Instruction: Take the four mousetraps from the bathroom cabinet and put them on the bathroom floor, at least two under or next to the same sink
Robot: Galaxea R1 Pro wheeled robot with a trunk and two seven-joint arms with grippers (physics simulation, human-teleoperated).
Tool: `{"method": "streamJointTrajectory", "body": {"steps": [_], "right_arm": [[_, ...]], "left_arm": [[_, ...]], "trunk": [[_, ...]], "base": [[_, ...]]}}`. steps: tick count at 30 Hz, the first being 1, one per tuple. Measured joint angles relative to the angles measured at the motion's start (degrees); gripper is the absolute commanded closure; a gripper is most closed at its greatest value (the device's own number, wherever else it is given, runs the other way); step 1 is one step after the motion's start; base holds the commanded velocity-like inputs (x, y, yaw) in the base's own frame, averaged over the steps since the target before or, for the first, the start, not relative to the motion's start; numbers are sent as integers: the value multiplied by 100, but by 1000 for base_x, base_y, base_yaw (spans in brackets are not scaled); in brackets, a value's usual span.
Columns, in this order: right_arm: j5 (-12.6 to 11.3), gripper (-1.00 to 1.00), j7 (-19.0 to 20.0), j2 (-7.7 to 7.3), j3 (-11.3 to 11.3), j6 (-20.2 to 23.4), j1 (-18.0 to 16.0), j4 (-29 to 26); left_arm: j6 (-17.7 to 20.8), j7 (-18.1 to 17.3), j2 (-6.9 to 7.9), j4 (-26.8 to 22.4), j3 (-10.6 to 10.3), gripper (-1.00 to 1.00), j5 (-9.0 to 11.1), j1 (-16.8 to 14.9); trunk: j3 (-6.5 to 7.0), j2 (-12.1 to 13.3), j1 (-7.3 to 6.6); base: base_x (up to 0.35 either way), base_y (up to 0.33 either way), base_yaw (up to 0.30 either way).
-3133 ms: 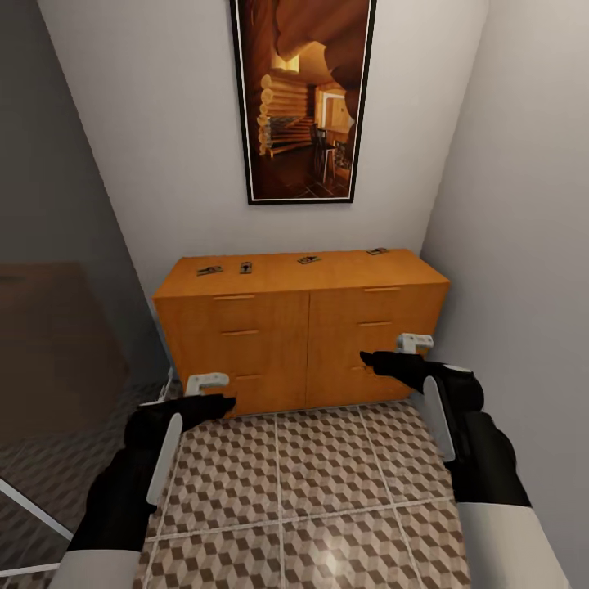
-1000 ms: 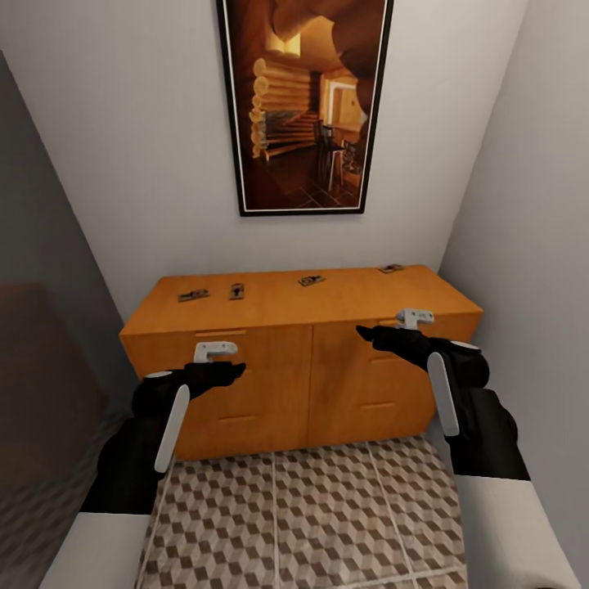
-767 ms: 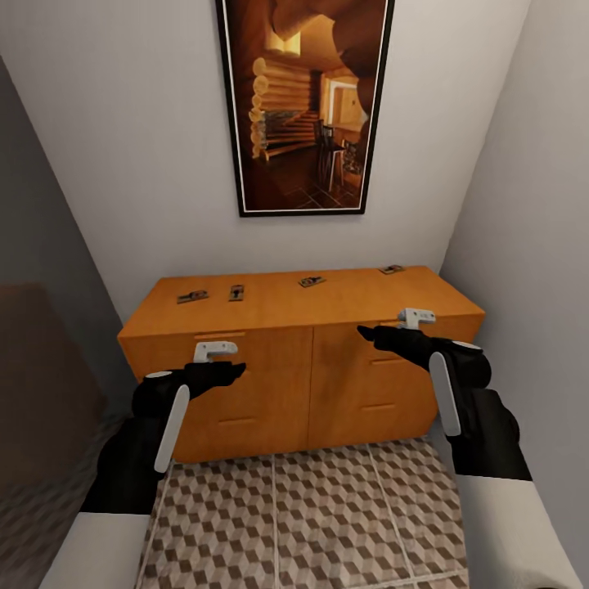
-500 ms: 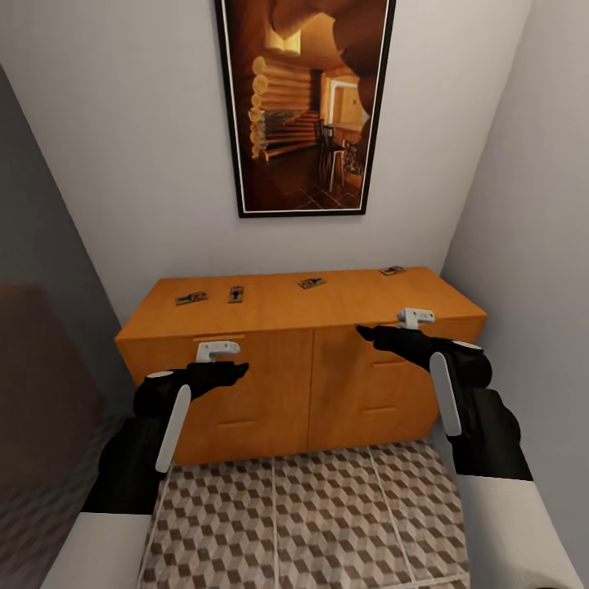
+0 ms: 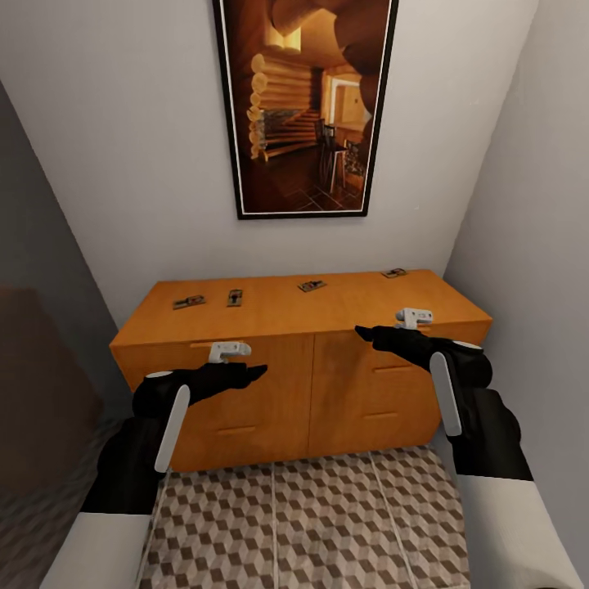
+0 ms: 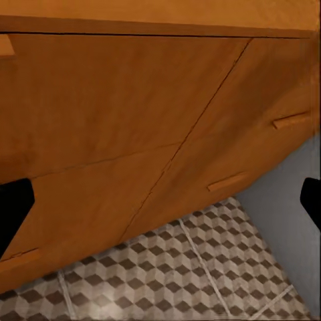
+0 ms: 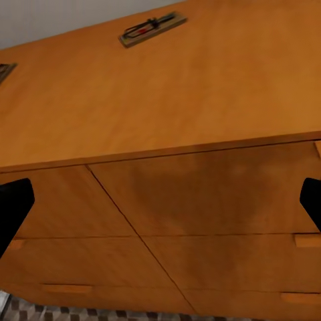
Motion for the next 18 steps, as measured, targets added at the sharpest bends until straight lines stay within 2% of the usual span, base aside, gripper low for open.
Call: {"method": "streamJointTrajectory", "body": {"steps": [2, 9, 14, 18], "right_arm": [[-7, -100, 96, -2, -7, 9, 0, 4], [7, -100, 731, -60, -40, 33, -36, -20], [13, -100, 1342, -273, -123, 116, -179, -50], [7, -100, 1506, -336, -148, 359, -342, -53]], "left_arm": [[15, -404, 14, 1, 6, -100, -1, -1], [37, -1147, 17, -14, 19, -100, 7, -39], [98, -1512, 16, -30, 35, -100, 82, -325], [255, -1602, 23, -33, 63, -100, 139, -607]], "trunk": [[0, 0, 0], [0, 0, 0], [1, 0, 0], [0, 0, 0]], "base": [[6, 0, 0], [2, 0, 0], [0, 0, 0], [0, 0, 0]]}}
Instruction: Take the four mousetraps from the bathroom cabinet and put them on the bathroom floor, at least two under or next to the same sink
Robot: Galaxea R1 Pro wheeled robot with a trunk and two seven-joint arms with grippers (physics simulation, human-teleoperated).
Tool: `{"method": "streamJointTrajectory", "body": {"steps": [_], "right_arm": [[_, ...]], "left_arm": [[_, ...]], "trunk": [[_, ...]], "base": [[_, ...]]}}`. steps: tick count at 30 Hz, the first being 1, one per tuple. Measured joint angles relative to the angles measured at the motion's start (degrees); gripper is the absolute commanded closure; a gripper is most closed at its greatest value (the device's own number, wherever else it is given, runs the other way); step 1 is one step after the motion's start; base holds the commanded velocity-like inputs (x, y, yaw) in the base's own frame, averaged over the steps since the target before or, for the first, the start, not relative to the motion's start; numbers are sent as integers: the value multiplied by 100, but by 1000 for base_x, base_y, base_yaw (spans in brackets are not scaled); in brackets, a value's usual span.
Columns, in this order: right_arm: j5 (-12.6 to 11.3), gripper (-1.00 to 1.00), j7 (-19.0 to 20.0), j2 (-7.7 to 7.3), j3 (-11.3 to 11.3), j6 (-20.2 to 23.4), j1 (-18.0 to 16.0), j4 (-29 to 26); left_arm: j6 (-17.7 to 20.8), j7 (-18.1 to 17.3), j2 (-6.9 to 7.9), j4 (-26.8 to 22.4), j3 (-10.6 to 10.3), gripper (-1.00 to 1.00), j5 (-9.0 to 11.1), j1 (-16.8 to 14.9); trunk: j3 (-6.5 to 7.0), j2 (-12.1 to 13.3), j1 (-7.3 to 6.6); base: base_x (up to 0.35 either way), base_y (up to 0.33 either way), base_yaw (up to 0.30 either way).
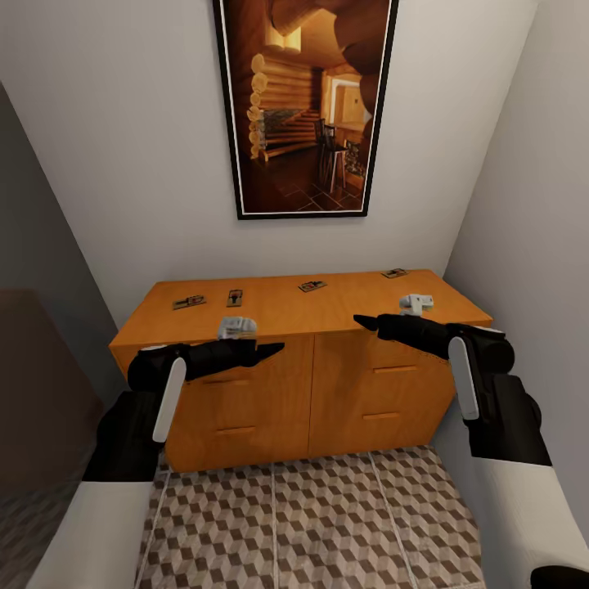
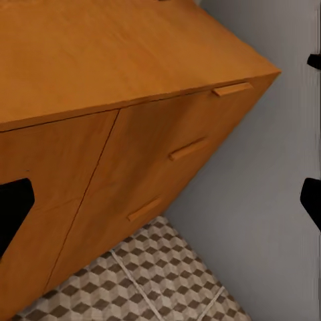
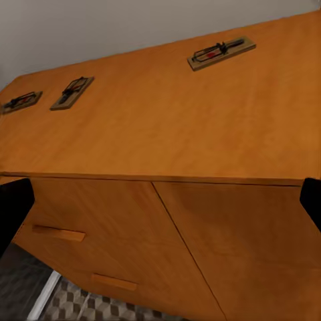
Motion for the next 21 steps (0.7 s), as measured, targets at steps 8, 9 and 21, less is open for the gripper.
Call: {"method": "streamJointTrajectory", "body": {"steps": [8, 9, 21], "right_arm": [[10, -100, 83, -47, -22, 275, -548, -2], [18, -100, 84, -47, -22, 287, -607, -2], [42, -100, 10, -41, -18, 330, -1017, -1]], "left_arm": [[371, -48, 19, -1, 46, -100, 37, -615], [389, -50, 26, 1, 53, -100, 36, -678], [458, -25, 243, 5, 157, -100, 39, -1437]], "trunk": [[0, 0, 0], [0, 0, 0], [0, 0, 0]], "base": [[0, 0, 0], [0, 0, 0], [0, 0, 0]]}}
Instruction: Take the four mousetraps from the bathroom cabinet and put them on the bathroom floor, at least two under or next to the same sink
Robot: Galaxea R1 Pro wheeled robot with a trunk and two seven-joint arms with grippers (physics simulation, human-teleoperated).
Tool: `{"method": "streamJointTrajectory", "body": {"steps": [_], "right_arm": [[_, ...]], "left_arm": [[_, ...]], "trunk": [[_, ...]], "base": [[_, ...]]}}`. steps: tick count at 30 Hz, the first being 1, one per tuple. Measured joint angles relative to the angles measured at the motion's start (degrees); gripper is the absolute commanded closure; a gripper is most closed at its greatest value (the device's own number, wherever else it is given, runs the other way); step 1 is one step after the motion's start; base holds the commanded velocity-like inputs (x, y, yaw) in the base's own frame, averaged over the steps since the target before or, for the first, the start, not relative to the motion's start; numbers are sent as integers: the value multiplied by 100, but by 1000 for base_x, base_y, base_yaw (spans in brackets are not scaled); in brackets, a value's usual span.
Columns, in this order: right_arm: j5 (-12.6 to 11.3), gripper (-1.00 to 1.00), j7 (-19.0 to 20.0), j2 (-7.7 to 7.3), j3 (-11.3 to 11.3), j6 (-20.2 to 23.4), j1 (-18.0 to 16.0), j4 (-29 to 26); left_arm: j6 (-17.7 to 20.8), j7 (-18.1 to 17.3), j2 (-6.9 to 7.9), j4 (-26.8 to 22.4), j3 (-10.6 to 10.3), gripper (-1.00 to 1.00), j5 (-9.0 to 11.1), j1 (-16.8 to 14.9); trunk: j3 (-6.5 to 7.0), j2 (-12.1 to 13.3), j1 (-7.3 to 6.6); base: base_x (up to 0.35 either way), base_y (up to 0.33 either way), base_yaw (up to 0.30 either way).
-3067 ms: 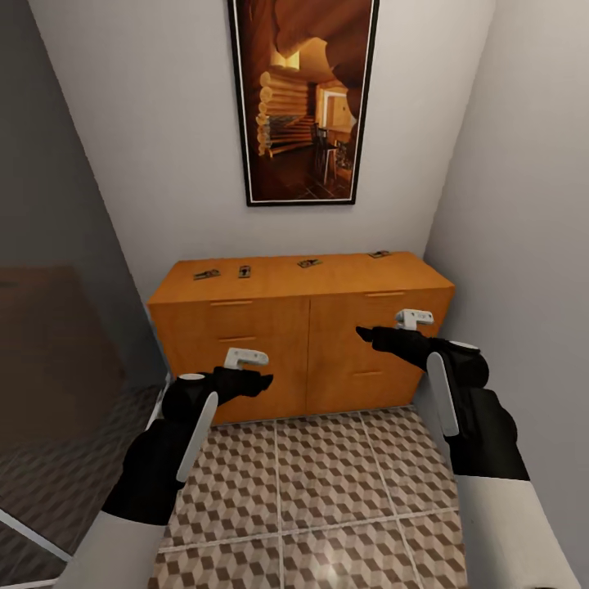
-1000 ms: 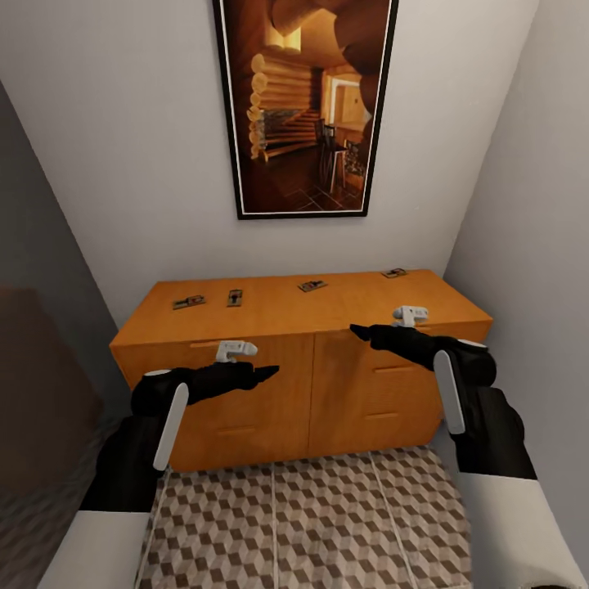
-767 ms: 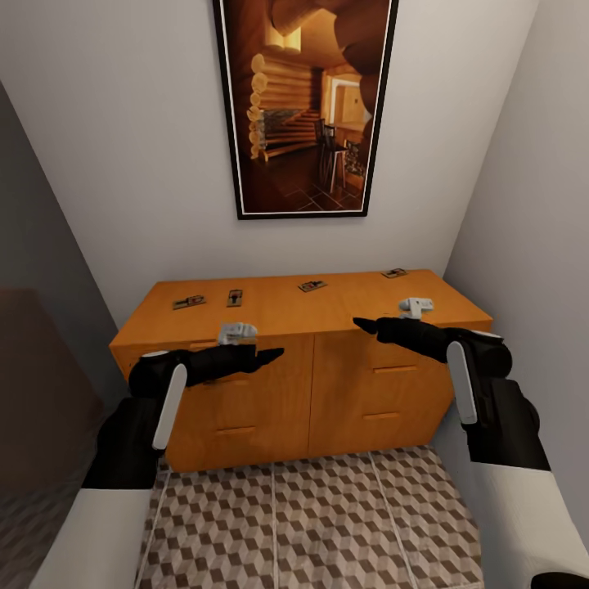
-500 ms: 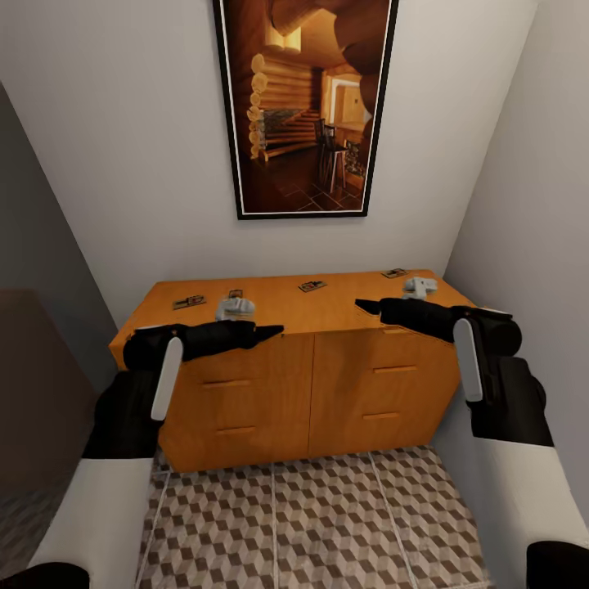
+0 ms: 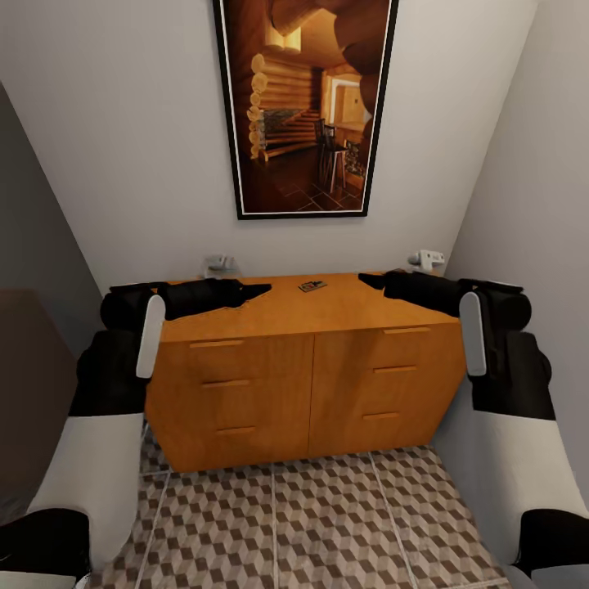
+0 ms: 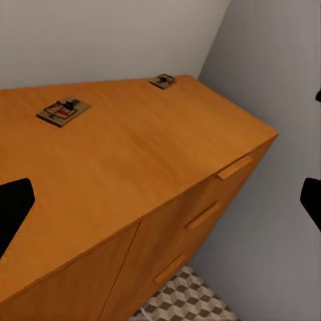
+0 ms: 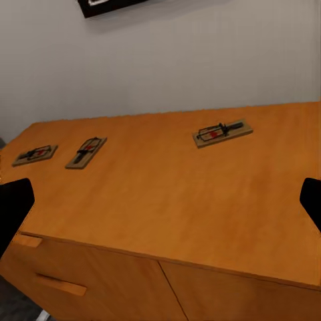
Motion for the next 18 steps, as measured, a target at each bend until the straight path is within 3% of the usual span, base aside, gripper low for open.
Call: {"method": "streamJointTrajectory", "body": {"steps": [8, 10, 14, 18], "right_arm": [[-16, -100, -10, 0, 0, 0, -108, 2], [-18, -100, -11, 0, 0, 0, -118, 4], [-17, -100, -12, 0, 0, 0, -144, 3], [-14, -100, -18, 0, -1, -4, -160, 9]], "left_arm": [[3, -9, 53, -3, 94, -100, 21, -189], [3, -12, 59, -2, 219, -100, 27, -200], [4, -29, 60, 0, 659, -100, 46, -210], [1, -33, 58, 0, 858, -100, 54, -216]], "trunk": [[0, 0, 0], [0, 0, 0], [0, 0, 0], [0, 0, 0]], "base": [[0, 0, 0], [0, 0, 0], [0, 0, 0], [0, 0, 0]]}}
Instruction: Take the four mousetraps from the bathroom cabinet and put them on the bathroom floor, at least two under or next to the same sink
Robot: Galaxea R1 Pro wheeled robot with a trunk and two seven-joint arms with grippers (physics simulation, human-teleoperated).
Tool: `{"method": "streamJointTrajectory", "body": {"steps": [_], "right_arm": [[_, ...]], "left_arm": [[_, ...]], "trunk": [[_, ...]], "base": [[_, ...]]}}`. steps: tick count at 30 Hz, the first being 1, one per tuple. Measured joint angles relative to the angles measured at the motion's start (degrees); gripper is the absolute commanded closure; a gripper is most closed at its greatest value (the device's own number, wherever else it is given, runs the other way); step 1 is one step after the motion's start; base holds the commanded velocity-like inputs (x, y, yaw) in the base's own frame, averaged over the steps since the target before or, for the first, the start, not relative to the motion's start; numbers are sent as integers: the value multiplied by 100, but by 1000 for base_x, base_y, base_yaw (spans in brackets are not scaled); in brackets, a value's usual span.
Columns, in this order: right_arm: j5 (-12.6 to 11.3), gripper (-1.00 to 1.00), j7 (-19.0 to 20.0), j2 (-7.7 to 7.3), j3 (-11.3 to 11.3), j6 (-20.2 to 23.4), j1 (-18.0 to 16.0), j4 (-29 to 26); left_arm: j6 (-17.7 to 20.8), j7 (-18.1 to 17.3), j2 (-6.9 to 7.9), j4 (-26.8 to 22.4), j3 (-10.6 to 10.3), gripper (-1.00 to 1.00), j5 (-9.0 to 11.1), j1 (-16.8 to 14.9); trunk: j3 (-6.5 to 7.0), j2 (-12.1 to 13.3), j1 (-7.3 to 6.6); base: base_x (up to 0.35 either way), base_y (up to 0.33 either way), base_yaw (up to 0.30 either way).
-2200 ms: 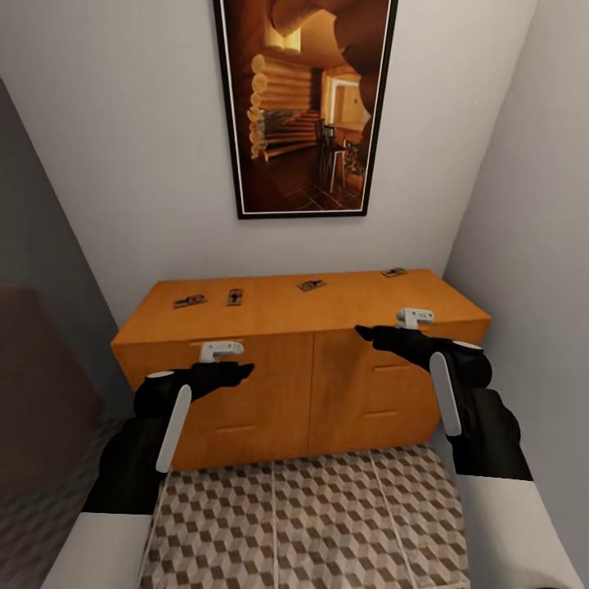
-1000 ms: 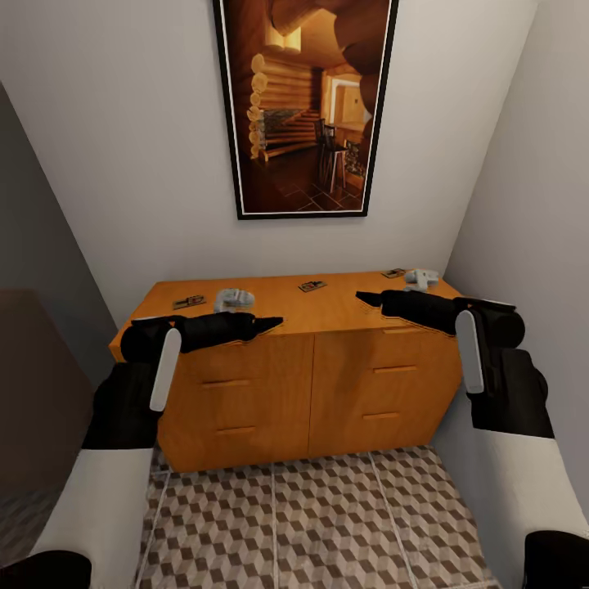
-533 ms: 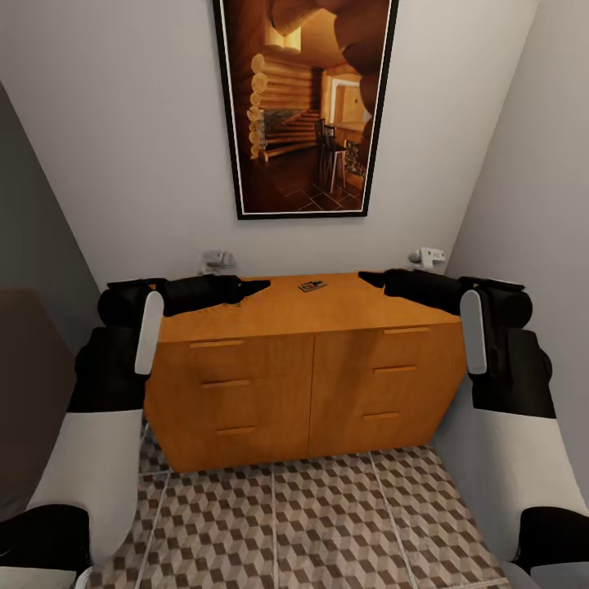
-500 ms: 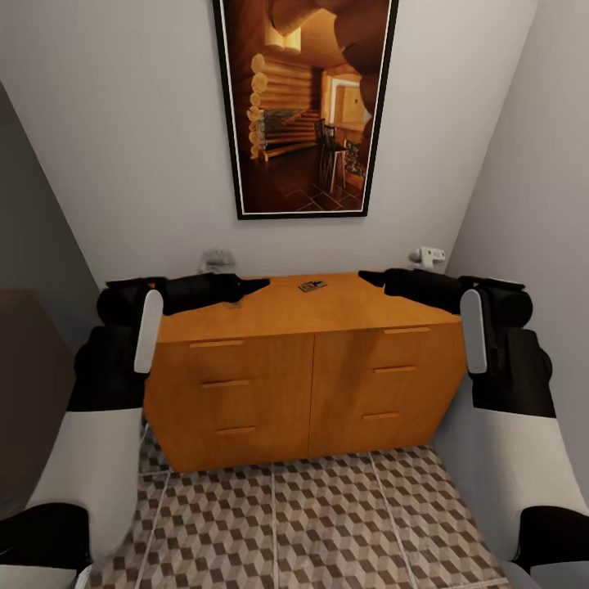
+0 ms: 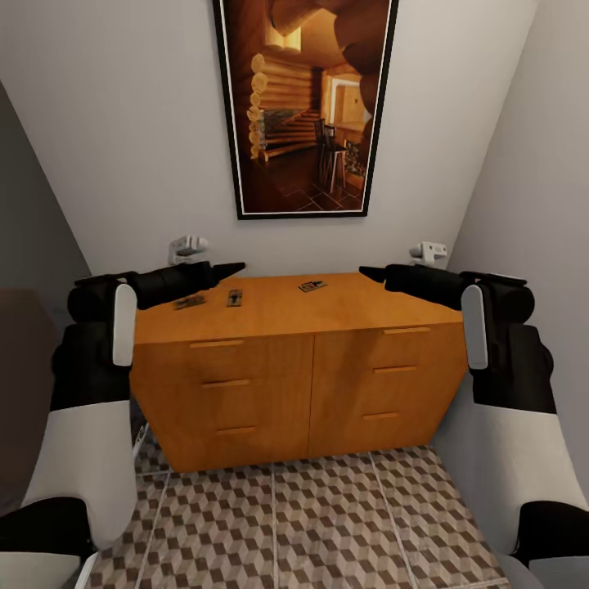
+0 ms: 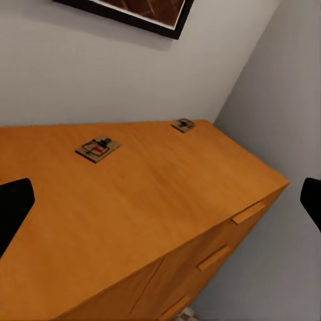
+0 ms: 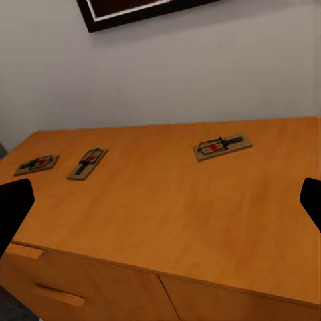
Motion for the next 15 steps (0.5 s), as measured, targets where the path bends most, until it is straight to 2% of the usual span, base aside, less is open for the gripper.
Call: {"method": "streamJointTrajectory", "body": {"steps": [3, 7, 11, 15], "right_arm": [[23, -100, -23, 0, 1, -6, -8, -1], [63, -100, -347, 3, 1, -16, -48, -1], [81, -100, -1049, 11, 8, -21, -104, -4], [78, -100, -1977, 17, 29, -40, -151, -7]], "left_arm": [[-6, 13, -6, 0, 67, -100, -19, -4], [-22, 35, 37, 0, 131, -100, -47, -15], [-31, 123, 198, 1, 164, -100, -74, -53], [-30, 434, 354, -2, 170, -100, -80, -178]], "trunk": [[0, 0, 0], [0, 0, 0], [0, 0, 0], [0, 0, 0]], "base": [[0, 0, 0], [0, 0, 0], [0, 0, 0], [0, 0, 0]]}}
